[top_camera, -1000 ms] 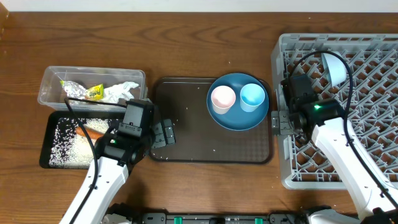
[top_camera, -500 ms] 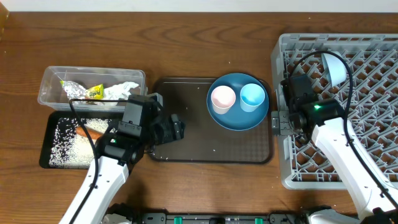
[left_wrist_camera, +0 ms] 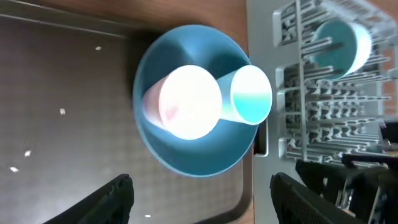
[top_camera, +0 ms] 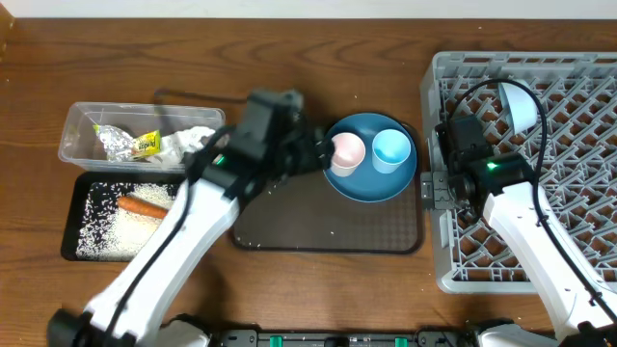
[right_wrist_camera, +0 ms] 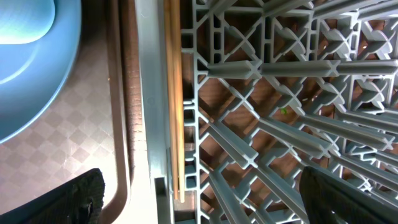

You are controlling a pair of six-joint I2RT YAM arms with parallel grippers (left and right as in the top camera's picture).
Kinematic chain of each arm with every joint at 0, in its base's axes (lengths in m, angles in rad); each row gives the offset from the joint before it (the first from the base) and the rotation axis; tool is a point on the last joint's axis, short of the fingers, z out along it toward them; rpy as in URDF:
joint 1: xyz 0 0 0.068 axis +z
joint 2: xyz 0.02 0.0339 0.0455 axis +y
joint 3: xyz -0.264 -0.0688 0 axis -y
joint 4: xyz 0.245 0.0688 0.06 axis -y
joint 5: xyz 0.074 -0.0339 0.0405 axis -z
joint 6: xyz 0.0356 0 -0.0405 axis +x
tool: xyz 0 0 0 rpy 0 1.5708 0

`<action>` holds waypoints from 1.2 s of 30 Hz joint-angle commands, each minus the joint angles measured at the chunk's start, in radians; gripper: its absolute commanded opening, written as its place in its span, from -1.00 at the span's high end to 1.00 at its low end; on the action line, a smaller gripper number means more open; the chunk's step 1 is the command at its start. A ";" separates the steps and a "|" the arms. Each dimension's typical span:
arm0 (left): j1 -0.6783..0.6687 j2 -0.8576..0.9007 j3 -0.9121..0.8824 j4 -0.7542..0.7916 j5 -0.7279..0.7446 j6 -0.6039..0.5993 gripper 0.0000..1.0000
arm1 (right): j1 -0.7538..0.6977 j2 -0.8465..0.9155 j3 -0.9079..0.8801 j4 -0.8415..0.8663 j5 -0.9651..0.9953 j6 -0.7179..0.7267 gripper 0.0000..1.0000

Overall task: Sort waste into correct bins and load items into the dishwasher rack
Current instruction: 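Reach the left gripper to the pink cup on the blue plate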

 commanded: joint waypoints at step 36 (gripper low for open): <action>-0.040 0.291 0.096 0.059 -0.163 -0.035 0.88 | -0.003 -0.004 -0.004 0.000 0.001 0.002 -0.98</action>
